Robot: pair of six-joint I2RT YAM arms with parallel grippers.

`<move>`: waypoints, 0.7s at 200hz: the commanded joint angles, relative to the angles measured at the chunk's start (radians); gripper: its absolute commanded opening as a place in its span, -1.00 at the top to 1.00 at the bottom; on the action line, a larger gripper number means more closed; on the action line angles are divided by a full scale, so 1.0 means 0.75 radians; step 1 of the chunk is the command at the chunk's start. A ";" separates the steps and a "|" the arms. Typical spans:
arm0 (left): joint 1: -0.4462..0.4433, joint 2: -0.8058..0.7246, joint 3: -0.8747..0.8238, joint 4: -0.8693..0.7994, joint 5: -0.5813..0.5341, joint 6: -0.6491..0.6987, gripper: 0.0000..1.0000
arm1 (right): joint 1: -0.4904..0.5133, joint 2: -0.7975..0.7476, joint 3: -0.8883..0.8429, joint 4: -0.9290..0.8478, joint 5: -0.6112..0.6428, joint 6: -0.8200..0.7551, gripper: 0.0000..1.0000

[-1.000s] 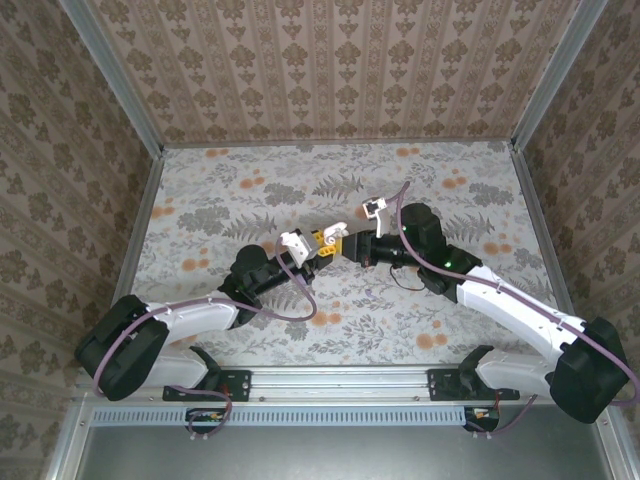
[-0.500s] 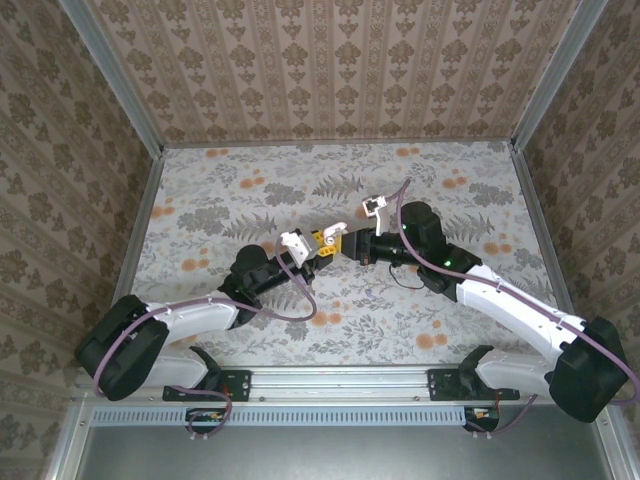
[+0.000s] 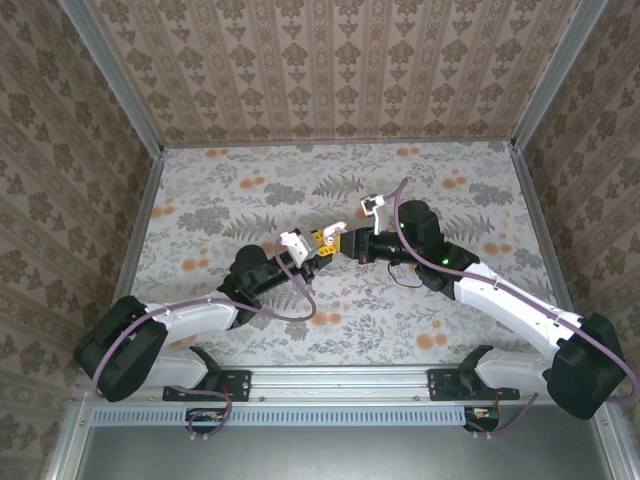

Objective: Insert the wireless bluetooth earbuds into the charging case

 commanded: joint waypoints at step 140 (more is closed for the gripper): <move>-0.015 -0.038 0.002 -0.013 0.059 0.016 0.77 | 0.008 0.044 0.071 0.060 0.052 -0.037 0.63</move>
